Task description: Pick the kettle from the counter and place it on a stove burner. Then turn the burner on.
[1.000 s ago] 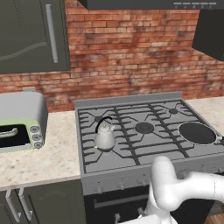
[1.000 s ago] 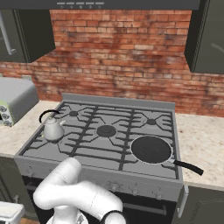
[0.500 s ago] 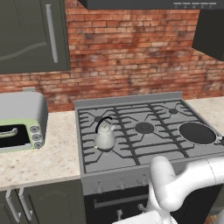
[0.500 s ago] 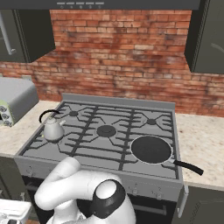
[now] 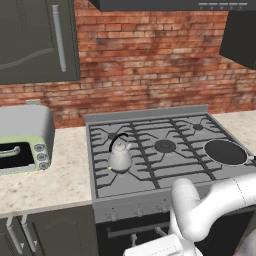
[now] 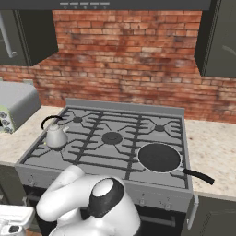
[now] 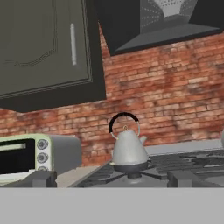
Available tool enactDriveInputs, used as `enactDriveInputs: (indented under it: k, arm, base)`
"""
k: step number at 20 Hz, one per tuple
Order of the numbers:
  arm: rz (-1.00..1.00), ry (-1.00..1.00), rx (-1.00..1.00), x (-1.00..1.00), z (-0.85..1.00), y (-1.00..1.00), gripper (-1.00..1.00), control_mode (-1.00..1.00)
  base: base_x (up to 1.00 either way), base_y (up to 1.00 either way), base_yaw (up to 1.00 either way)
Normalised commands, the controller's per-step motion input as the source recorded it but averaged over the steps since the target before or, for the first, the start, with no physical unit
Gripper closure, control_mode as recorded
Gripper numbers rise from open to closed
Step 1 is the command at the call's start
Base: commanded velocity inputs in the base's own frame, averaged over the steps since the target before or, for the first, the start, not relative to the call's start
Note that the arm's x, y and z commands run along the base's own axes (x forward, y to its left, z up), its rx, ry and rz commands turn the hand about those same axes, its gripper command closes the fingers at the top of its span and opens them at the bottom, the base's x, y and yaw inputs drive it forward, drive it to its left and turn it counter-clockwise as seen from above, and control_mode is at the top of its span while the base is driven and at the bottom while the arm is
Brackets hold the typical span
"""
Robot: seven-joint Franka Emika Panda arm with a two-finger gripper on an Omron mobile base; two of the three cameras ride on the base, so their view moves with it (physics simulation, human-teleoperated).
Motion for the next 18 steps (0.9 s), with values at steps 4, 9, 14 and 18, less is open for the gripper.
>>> enactDriveInputs:
  k: [4,9,14,18]
  arm:
    - [0.0,-0.06,0.0,0.12,0.0,0.0,-1.0,-1.0]
    - [0.0,-0.05,0.0,0.21,0.0,0.04,-1.0,-1.0]
    - [0.0,-0.03,0.0,0.24,0.0,0.23,-1.0,-1.0]
    - [0.0,-0.01,0.0,0.24,-0.08,0.33,-1.0,-1.0]
  base:
    - [0.0,0.0,0.0]
    - [0.0,0.0,0.0]
    - [0.0,0.0,0.0]
    - [0.0,0.0,0.0]
